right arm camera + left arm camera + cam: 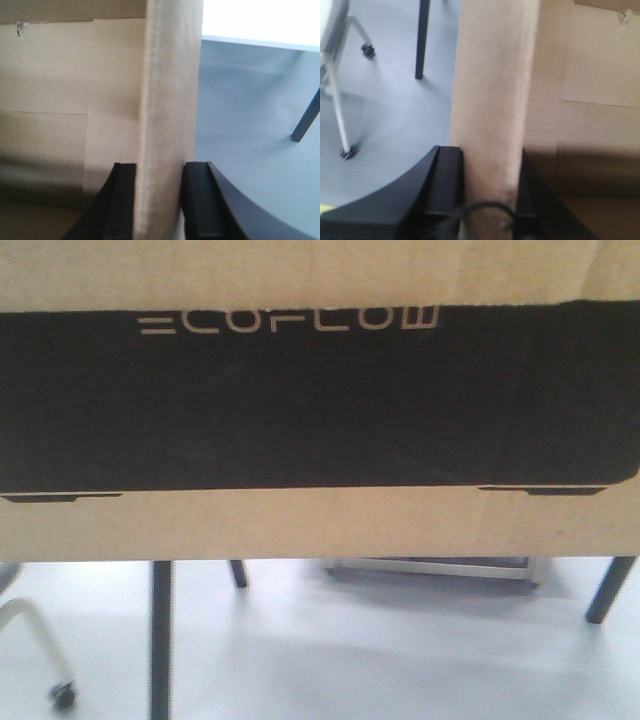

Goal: Grab box from left shelf to table start
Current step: 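Hold the box with both grippers while turning past chairs toward the table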

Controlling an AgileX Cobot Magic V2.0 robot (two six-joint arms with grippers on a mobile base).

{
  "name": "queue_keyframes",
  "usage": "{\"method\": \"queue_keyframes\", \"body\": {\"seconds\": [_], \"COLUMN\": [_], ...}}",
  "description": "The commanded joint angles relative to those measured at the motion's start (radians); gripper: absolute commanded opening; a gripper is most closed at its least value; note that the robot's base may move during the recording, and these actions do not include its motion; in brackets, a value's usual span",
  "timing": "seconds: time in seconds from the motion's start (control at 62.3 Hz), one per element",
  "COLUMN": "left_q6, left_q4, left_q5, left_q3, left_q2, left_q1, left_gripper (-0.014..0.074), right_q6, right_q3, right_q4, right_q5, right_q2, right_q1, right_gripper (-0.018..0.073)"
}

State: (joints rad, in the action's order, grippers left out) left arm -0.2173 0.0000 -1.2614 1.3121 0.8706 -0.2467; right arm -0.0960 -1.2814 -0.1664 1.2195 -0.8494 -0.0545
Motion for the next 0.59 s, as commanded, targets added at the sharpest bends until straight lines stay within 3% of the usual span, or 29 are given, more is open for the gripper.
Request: {"method": "queue_keyframes", "body": {"seconds": [0.0,0.578], "left_q6": [-0.024,-0.024], "left_q4": [-0.027,-0.027], "left_q5": [0.106,0.108], "left_q3": [0.039,0.039], "left_q2": [-0.014,-0.014], "left_q1": [0.001,0.001], "left_gripper": [-0.0020,-0.0020], "right_q6": [0.008,0.008], "right_q3": [-0.029,-0.029], "right_q4": [0.037,0.037], "right_q5": [-0.111,-0.111], "right_q2": [0.007,0.007], "right_q1": [0.005,0.005], "right_gripper": [0.0054,0.0054]}}
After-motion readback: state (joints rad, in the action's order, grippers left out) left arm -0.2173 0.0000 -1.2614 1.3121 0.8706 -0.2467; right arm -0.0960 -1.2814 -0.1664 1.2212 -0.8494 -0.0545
